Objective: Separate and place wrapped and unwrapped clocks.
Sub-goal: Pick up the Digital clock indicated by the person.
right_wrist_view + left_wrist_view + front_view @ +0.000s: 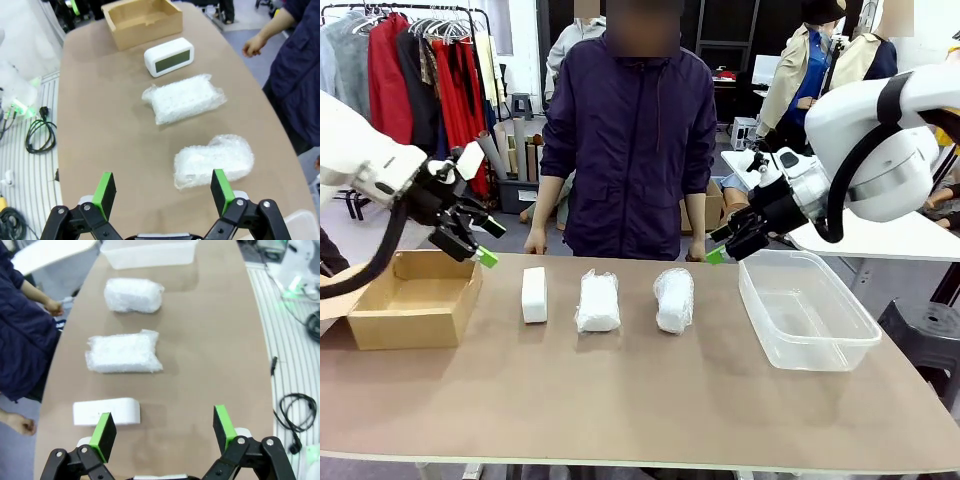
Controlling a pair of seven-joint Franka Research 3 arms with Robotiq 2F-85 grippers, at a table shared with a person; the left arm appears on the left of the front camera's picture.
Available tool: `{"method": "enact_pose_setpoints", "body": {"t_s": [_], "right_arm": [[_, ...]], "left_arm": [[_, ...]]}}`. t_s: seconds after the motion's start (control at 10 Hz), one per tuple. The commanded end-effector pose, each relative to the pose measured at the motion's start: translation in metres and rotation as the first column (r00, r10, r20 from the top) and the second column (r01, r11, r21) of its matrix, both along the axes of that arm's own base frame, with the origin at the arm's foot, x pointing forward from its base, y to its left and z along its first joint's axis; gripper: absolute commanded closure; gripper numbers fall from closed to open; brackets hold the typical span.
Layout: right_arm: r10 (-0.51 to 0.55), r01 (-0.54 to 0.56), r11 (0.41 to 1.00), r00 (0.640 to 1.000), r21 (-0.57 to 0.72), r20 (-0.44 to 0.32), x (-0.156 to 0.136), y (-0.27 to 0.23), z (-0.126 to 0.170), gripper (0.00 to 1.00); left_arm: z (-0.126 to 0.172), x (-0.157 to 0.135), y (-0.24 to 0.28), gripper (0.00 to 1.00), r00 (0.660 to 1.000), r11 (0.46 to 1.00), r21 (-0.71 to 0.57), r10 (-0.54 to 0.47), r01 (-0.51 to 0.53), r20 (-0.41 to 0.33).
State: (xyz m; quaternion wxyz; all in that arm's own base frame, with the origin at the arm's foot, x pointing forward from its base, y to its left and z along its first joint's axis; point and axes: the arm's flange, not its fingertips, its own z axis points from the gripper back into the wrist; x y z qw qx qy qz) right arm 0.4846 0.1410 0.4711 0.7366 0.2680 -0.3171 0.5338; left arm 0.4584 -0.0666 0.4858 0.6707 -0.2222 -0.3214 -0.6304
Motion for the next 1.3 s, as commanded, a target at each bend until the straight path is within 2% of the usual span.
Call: {"method": "enact_pose_setpoints", "body": {"t_s": [0.0,0.1,0.4,0.5,0.7,1.1,1.2], "right_arm": [[0.063,-0.063,0.998,0.998,-0.012,0.014,0.021,-0.011,0.016,0.00],[0.079,-0.078,0.997,0.996,-0.017,0.030,0.027,-0.019,0.024,0.00],[0.032,-0.030,0.999,0.998,-0.034,0.057,0.043,-0.040,0.038,0.00],[0.028,-0.027,0.999,0.995,-0.019,0.097,0.046,-0.051,0.043,0.00],[0.102,-0.100,0.995,0.979,-0.021,0.178,0.052,-0.063,0.050,0.00],[0.145,-0.154,0.987,0.973,0.038,0.177,0.053,-0.074,0.060,0.00],[0.155,-0.167,0.984,0.973,0.059,0.171,0.053,-0.075,0.061,0.00]], "left_arm": [[0.021,0.023,0.012,0.00,0.998,1.000,0.011,-0.005,0.006,-0.060],[0.028,0.028,0.016,0.00,0.998,1.000,-0.008,0.007,-0.008,-0.065],[0.035,0.040,0.023,0.00,0.997,0.998,-0.041,0.051,-0.054,-0.057],[0.036,0.041,0.029,0.00,0.997,0.997,-0.051,0.058,-0.061,-0.054],[0.035,0.042,0.038,0.00,0.996,0.994,-0.085,0.063,-0.069,-0.069],[0.025,0.052,0.056,0.00,0.991,0.989,-0.106,0.099,-0.108,-0.086],[0.022,0.055,0.059,0.00,0.996,0.992,-0.102,0.072,-0.078,-0.056]]}}
